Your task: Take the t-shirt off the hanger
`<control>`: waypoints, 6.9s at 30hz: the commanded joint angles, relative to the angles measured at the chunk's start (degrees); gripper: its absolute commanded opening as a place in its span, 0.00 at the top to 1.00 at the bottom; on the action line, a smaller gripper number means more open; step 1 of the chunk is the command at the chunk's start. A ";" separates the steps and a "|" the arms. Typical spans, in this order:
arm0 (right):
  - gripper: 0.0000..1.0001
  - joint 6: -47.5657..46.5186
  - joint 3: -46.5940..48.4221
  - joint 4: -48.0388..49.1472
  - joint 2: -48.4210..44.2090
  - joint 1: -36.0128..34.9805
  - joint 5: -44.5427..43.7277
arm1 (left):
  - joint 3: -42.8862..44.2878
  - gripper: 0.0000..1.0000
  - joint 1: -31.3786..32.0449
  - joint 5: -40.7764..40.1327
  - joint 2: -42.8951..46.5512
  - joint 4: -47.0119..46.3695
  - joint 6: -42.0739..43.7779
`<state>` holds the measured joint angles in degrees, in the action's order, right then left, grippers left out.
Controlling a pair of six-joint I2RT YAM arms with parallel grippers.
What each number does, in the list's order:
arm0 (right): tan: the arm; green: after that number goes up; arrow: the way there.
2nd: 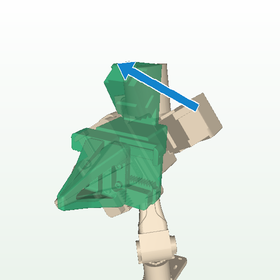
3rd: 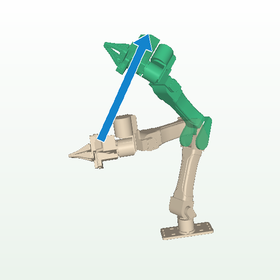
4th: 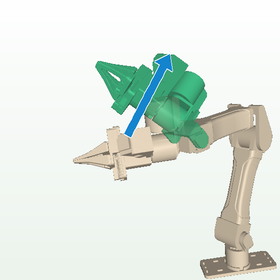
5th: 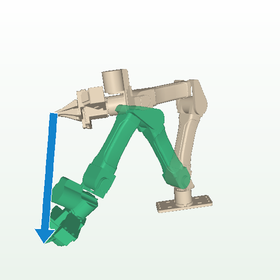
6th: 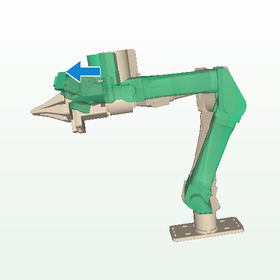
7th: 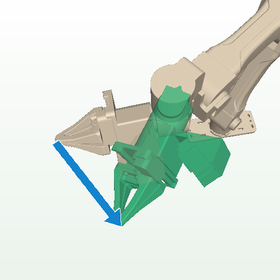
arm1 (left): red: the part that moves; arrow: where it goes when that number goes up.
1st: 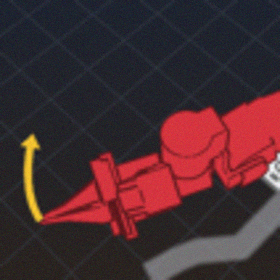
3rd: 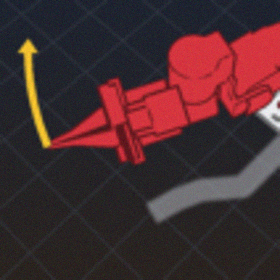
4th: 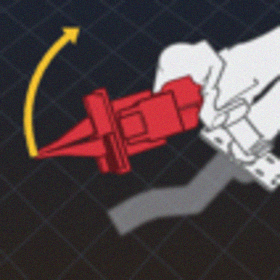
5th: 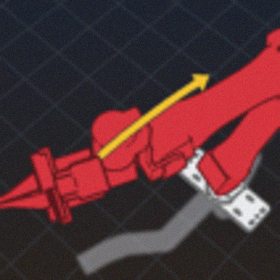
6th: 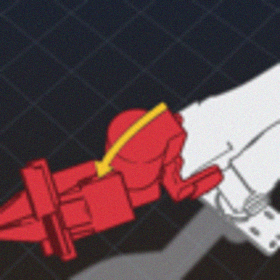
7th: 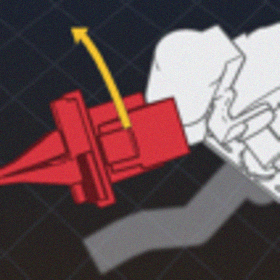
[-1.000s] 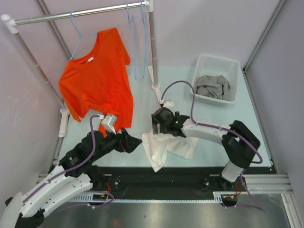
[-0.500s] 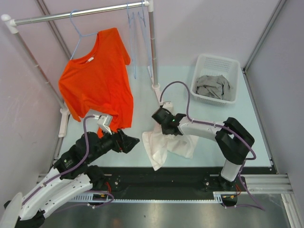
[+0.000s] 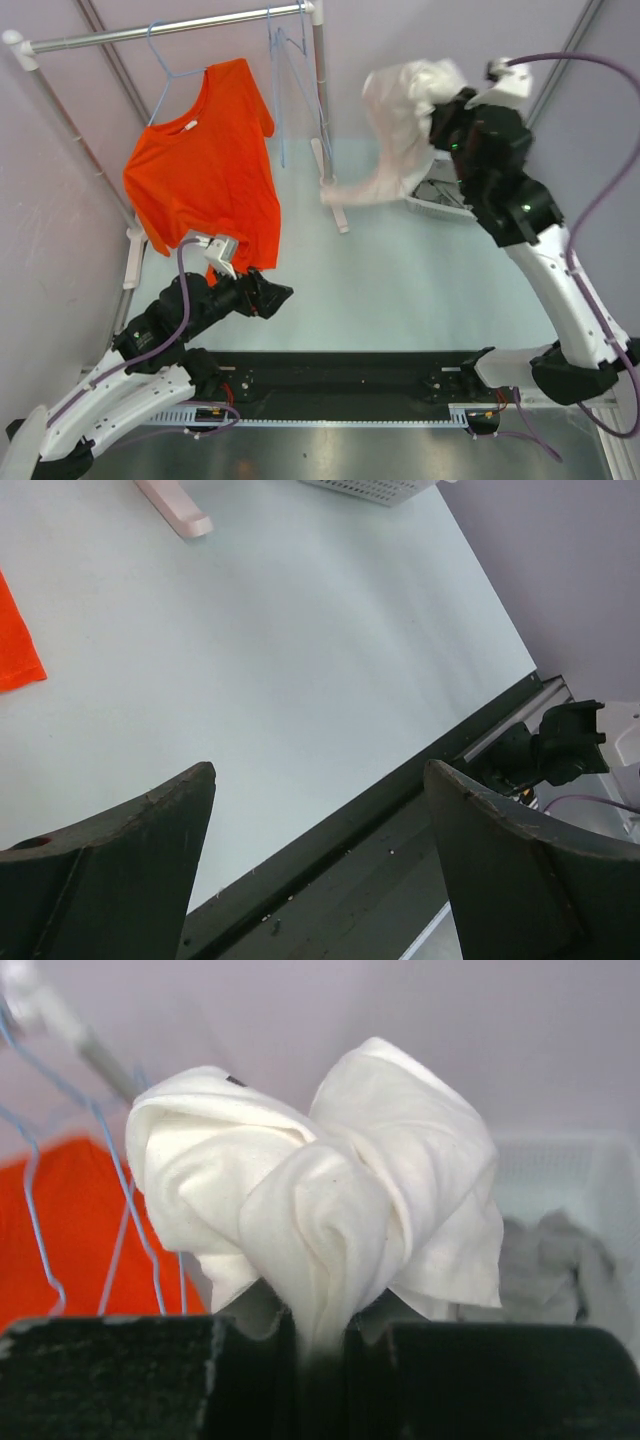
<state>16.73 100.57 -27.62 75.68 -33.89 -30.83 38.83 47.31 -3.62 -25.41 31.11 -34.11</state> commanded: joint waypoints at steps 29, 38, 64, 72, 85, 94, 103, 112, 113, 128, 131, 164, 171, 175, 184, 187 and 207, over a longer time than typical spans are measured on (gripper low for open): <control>0.59 7.09 36.57 -33.22 56.76 31.96 28.56 | 13.19 0.08 -0.29 -11.32 -3.32 7.02 4.66; 0.00 7.08 28.37 -28.81 35.18 27.56 20.55 | 30.15 0.00 -2.21 -21.87 -13.43 12.31 12.30; 0.00 19.39 -21.91 -23.27 -14.68 -14.71 9.30 | 68.13 0.00 -53.98 -10.72 -48.76 3.69 24.79; 0.00 21.76 -24.90 -22.83 -21.00 -17.96 7.98 | 58.74 0.00 -55.83 -5.53 -51.41 -1.67 24.44; 0.00 25.80 -27.27 -22.75 -21.37 -23.59 4.73 | 44.24 0.26 -56.01 15.20 -46.14 -10.62 18.47; 0.00 28.62 -28.06 -24.41 -21.62 -28.51 0.33 | 41.50 0.80 -56.01 26.64 -44.45 -14.34 13.81; 0.00 30.20 -28.15 -27.23 -23.74 -29.74 -2.31 | 49.85 1.00 -55.92 29.11 -42.01 -11.95 9.42; 0.00 30.20 -27.98 -27.67 -23.91 -29.74 -2.48 | 52.31 0.99 -55.92 22.96 -34.10 -8.53 6.86; 0.00 30.12 -27.98 -27.49 -23.83 -29.74 -2.48 | 51.53 1.00 -55.92 22.69 -33.31 -8.00 6.51; 0.00 28.53 -29.73 -23.71 -20.14 -29.92 0.42 | 18.49 1.00 -51.53 19.16 -5.97 0.18 1.42; 0.00 28.53 -30.35 -23.01 -19.61 -29.92 0.59 | 11.46 1.00 -49.78 27.07 -5.00 -2.19 -0.34; 0.07 21.41 -39.48 -10.18 -13.72 -29.22 -4.40 | -7.10 1.00 5.60 36.22 -18.36 -34.19 -12.04; 0.63 20.00 -43.44 -4.90 -14.24 -29.39 -5.28 | -7.28 0.98 5.69 34.91 -16.25 -32.08 -11.60; 1.00 23.07 -43.01 -7.36 -16.95 -28.87 -10.64 | -6.31 0.63 5.69 29.82 -15.02 -26.64 -9.05; 1.00 25.45 -38.27 -18.15 -26.63 -28.25 -18.82 | -9.21 0.28 5.69 27.52 -13.27 -21.97 -4.39; 1.00 26.60 -37.65 -22.11 -27.78 -27.02 -20.58 | -9.91 0.34 5.69 27.79 -12.21 -21.89 -4.56; 1.00 49.43 -33.96 -44.32 -36.21 -15.77 -24.70 | -2.44 1.00 5.69 -2.51 0.51 -3.10 -6.21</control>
<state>52.51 62.00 -61.23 42.57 -52.12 -48.82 33.23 52.77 8.71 -30.52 19.66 -38.46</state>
